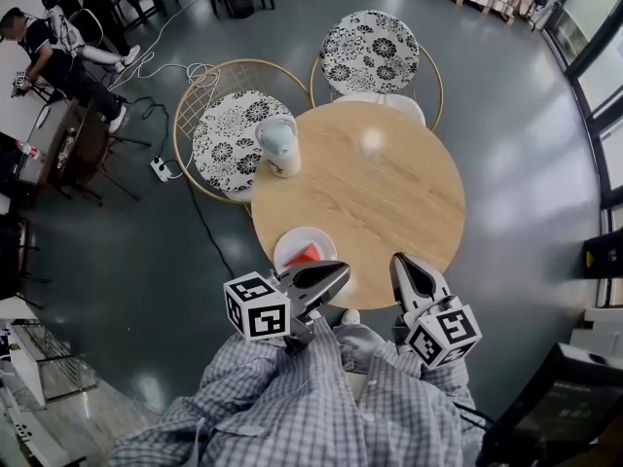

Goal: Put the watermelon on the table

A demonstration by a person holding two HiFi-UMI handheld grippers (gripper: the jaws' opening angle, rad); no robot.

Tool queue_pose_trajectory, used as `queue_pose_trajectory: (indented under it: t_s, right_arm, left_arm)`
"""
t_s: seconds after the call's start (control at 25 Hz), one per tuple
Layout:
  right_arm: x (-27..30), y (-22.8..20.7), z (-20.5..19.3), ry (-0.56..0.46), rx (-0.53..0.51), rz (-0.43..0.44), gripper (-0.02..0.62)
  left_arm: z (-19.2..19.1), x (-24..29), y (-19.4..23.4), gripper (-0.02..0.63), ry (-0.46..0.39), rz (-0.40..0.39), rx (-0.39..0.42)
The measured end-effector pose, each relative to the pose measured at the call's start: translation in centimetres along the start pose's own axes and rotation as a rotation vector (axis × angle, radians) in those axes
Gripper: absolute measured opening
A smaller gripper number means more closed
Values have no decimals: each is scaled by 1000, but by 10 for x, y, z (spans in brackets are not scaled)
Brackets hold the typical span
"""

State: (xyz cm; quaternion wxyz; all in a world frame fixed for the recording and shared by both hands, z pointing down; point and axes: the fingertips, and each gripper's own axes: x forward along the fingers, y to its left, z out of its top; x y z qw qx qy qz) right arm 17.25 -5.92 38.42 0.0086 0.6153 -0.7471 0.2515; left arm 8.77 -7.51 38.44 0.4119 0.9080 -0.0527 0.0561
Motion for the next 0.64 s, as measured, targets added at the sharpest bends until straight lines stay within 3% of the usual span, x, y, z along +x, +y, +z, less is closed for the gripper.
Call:
queue_pose_trajectory:
  t_s: [0.64]
  right_arm:
    - [5, 3, -4, -13, 2, 40, 8]
  left_arm:
    - [2, -2, 1, 8, -7, -1, 1]
